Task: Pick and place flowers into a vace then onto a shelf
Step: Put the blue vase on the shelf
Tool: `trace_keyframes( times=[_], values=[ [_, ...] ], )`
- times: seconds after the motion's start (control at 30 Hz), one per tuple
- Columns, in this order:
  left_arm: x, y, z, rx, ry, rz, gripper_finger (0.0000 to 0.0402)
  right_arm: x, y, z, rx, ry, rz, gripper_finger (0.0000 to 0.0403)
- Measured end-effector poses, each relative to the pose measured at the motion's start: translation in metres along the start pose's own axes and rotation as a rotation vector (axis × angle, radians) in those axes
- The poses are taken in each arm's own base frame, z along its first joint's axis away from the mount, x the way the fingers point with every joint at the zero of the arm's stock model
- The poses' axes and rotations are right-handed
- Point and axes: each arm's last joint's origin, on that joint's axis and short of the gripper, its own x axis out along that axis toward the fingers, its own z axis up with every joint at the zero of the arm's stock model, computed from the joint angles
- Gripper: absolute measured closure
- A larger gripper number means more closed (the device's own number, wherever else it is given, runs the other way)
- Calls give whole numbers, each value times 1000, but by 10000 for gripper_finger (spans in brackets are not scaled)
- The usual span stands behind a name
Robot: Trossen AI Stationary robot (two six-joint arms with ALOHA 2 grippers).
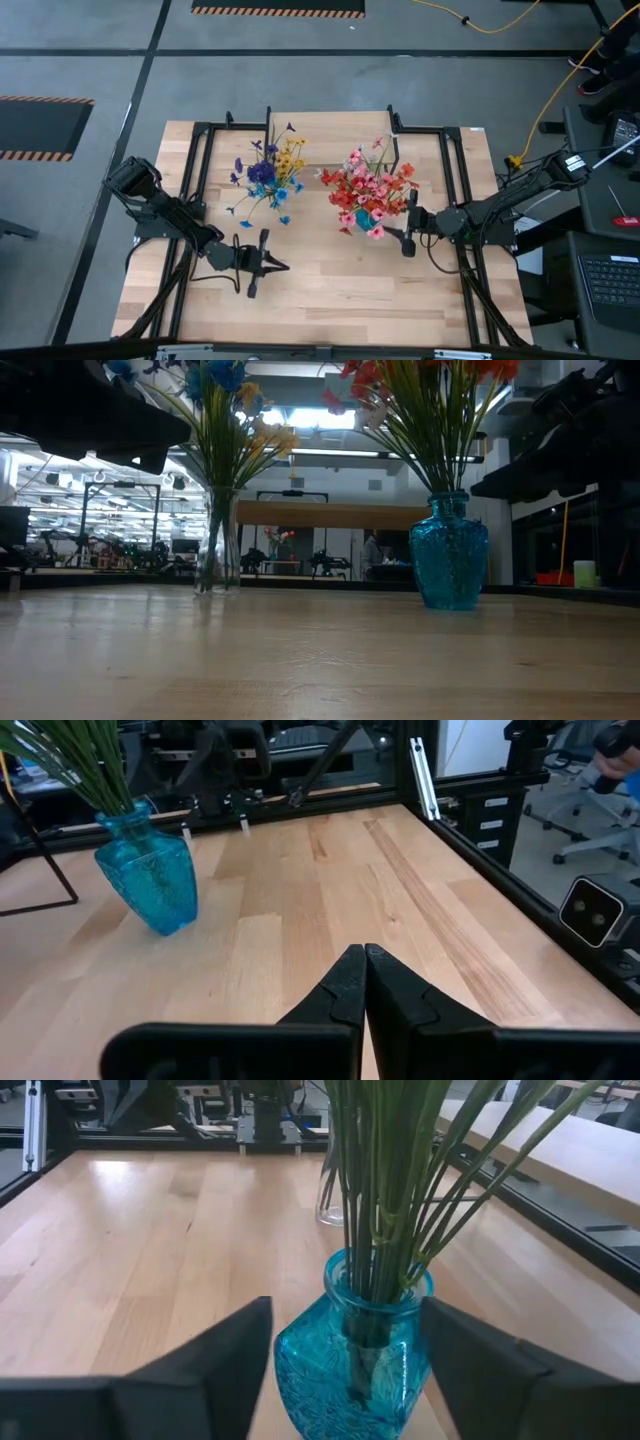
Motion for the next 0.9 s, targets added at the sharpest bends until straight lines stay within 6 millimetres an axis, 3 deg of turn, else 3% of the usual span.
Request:
trace_keyframes(
  times=[0.13, 0.27, 0.47, 0.9],
  values=[
    [0, 0, 0, 0, 0, 12, 399, 0, 0, 0, -2, 0, 0, 103],
    [0, 1, 0, 7, -1, 26, 400, 0, 0, 0, 46, 0, -1, 80],
    [0, 1, 0, 7, -1, 28, 398, 4, 0, -5, 136, 35, -17, 76],
    [4, 9, 0, -25, 1, 59, 400, 25, -6, -12, 116, 21, -70, 76]
  ],
)
